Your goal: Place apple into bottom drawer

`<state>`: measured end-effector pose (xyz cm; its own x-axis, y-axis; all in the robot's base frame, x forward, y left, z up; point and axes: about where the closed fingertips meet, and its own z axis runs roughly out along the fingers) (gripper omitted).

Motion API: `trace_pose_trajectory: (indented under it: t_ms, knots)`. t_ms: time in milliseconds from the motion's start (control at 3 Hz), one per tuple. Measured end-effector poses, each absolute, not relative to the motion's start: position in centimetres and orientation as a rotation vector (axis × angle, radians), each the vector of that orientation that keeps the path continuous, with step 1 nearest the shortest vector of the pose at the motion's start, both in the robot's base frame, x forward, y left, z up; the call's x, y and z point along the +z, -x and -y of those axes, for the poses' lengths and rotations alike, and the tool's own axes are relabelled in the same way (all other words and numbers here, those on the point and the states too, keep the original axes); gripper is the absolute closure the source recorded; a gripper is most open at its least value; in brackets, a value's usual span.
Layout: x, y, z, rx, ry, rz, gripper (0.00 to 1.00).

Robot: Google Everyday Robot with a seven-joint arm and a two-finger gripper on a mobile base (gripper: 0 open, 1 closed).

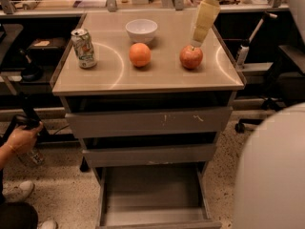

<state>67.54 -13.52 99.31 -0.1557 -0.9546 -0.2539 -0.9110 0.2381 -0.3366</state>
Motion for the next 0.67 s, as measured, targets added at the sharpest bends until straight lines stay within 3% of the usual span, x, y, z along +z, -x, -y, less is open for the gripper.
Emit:
trace_pose_trajectory:
  t_ms: [333,667]
  knots:
    - [94.46,-72.16,13.27,-0.103,1.710,-2.138,0.00]
    - [94.28,-72.53,13.08,-0.106,1.706,-2.131,0.00]
